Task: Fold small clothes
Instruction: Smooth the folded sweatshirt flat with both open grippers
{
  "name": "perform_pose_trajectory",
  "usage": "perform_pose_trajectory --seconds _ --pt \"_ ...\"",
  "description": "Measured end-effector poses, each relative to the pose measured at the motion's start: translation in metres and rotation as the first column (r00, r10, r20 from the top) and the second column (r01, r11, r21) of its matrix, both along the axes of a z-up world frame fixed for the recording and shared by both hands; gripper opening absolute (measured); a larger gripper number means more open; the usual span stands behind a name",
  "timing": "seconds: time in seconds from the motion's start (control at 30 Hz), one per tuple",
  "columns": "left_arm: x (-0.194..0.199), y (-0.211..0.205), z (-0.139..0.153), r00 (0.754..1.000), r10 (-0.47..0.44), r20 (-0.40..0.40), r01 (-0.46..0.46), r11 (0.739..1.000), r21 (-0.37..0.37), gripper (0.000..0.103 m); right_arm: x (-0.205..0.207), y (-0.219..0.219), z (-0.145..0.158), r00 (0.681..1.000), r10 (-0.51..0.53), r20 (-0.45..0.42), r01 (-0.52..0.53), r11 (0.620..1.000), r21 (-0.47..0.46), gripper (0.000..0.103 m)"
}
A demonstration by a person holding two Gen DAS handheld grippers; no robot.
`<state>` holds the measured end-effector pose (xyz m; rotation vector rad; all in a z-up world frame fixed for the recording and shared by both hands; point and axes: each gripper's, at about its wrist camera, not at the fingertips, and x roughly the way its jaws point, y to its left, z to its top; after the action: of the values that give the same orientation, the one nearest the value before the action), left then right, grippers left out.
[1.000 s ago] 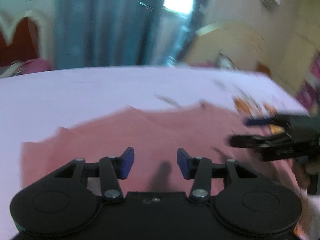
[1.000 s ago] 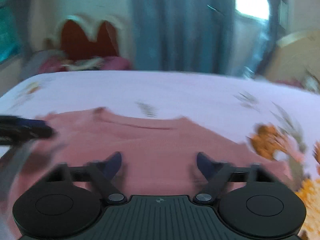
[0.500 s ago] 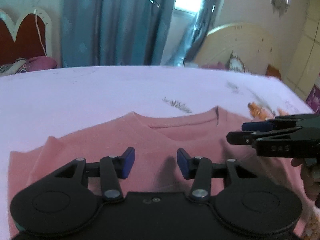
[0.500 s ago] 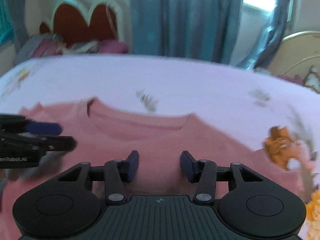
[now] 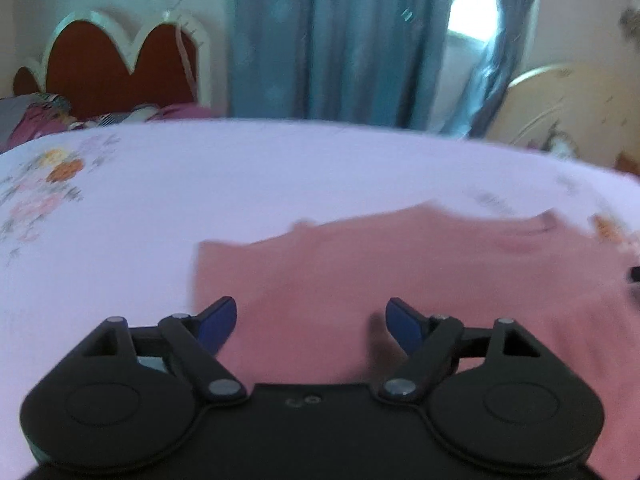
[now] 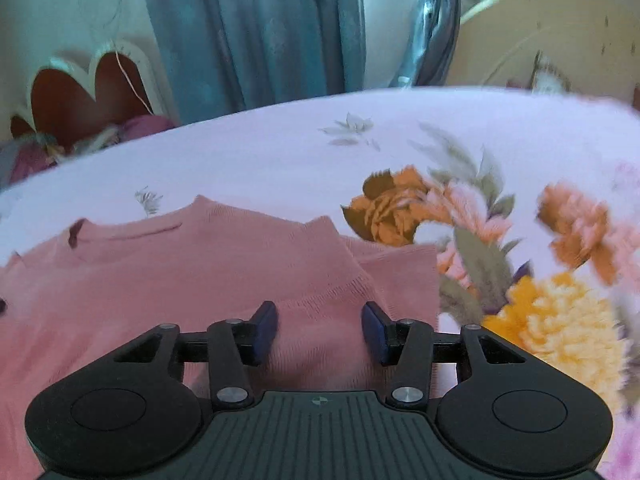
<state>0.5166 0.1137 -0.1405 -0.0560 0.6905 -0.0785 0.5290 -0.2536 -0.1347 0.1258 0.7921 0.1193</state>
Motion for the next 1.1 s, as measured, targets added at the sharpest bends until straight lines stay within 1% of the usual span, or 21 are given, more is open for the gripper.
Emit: perform_pose_trajectory --seconds 0.07,0.1,0.2,0.27,0.3,0.33,0.4,0.43,0.57,0.6,0.63,0.67,0.7,0.73,0.77,0.8,0.9,0.97,1.03,1.07,1.1 --pt "-0.013 -0.027 0.008 0.998 -0.058 0.037 0.059 0.998 -0.017 0.082 -0.013 0.025 0.009 0.998 0.048 0.037 -0.049 0.999 0.013 0.048" --pt "-0.018 -0.038 0.010 0.995 -0.096 0.040 0.097 0.995 -0.024 0.082 -0.019 0.042 0.010 0.994 0.099 0.037 -0.100 0.995 0.024 0.048" --pt "-0.028 -0.079 0.006 0.979 -0.205 0.020 0.206 0.976 -0.069 0.082 -0.037 0.090 0.003 0.972 0.228 0.048 -0.228 0.974 -0.004 0.048" --pt "-0.030 -0.103 -0.005 0.967 -0.253 -0.017 0.252 0.967 -0.038 0.082 -0.045 0.112 -0.007 0.956 0.290 0.037 -0.288 0.957 -0.038 0.048" --pt "-0.029 -0.109 -0.012 0.964 -0.261 -0.045 0.261 0.965 -0.017 0.083 -0.050 0.118 -0.013 0.953 0.299 0.049 -0.294 0.952 -0.088 0.049" --pt "-0.030 -0.111 -0.018 0.967 -0.253 -0.036 0.253 0.967 0.004 0.083 -0.052 0.119 -0.015 0.951 0.304 0.059 -0.296 0.948 -0.120 0.049" --pt "-0.033 -0.108 -0.016 0.964 -0.265 -0.028 0.266 0.963 0.043 0.084 -0.050 0.108 -0.012 0.954 0.296 0.049 -0.291 0.953 -0.090 0.053" --pt "-0.034 -0.103 -0.014 0.966 -0.258 -0.024 0.259 0.964 0.063 0.084 -0.048 0.100 -0.010 0.959 0.279 0.048 -0.274 0.957 -0.097 0.053" --pt "-0.049 -0.056 -0.012 0.986 -0.167 -0.018 0.167 0.983 0.081 0.085 -0.052 0.036 -0.012 0.995 0.102 0.016 -0.100 0.990 -0.096 0.054" --pt "-0.051 -0.044 -0.015 0.991 -0.129 -0.029 0.131 0.986 0.101 0.088 -0.053 0.016 -0.015 0.999 0.053 -0.005 -0.053 0.995 -0.082 0.055" --pt "-0.053 -0.034 -0.016 0.993 -0.107 -0.043 0.111 0.989 0.102 0.092 -0.055 0.000 -0.017 0.999 0.035 -0.013 -0.036 0.999 -0.038 0.057" --pt "-0.054 -0.026 -0.019 0.994 -0.096 -0.052 0.100 0.992 0.075 0.092 -0.058 -0.008 -0.017 0.999 0.022 -0.028 -0.022 0.999 -0.026 0.057" --pt "-0.055 -0.024 -0.020 0.994 -0.090 -0.057 0.094 0.993 0.065 0.092 -0.061 -0.006 -0.016 0.999 0.033 -0.027 -0.034 0.997 -0.062 0.057" --pt "-0.055 -0.029 -0.019 0.994 -0.087 -0.058 0.092 0.992 0.090 0.090 -0.062 -0.001 -0.011 0.999 0.029 -0.029 -0.032 0.995 -0.098 0.057" --pt "-0.056 -0.037 -0.015 0.995 -0.089 -0.055 0.094 0.990 0.108 0.087 -0.065 0.007 -0.004 1.000 0.027 -0.017 -0.028 0.994 -0.102 0.057" --pt "-0.059 -0.046 -0.008 0.993 -0.109 -0.039 0.113 0.989 0.092 0.084 -0.069 0.015 0.001 0.999 0.044 0.004 -0.044 0.996 -0.079 0.057" --pt "-0.074 -0.078 0.002 0.982 -0.188 0.012 0.187 0.980 0.065 0.084 -0.087 0.056 0.012 0.986 0.155 0.054 -0.152 0.987 -0.051 0.057" --pt "-0.077 -0.100 -0.001 0.972 -0.236 -0.004 0.236 0.970 0.067 0.084 -0.094 0.084 0.008 0.971 0.234 0.036 -0.233 0.972 -0.040 0.057" --pt "-0.075 -0.117 -0.015 0.961 -0.266 -0.073 0.272 0.959 0.079 0.086 -0.095 0.099 -0.003 0.966 0.258 -0.022 -0.258 0.964 -0.055 0.057" --pt "-0.077 -0.124 -0.022 0.959 -0.267 -0.098 0.277 0.953 0.121 0.086 -0.095 0.101 -0.008 0.967 0.253 -0.020 -0.254 0.964 -0.083 0.057" --pt "-0.082 -0.128 -0.021 0.959 -0.271 -0.077 0.280 0.947 0.155 0.086 -0.099 0.103 -0.008 0.968 0.252 -0.023 -0.253 0.963 -0.097 0.057"
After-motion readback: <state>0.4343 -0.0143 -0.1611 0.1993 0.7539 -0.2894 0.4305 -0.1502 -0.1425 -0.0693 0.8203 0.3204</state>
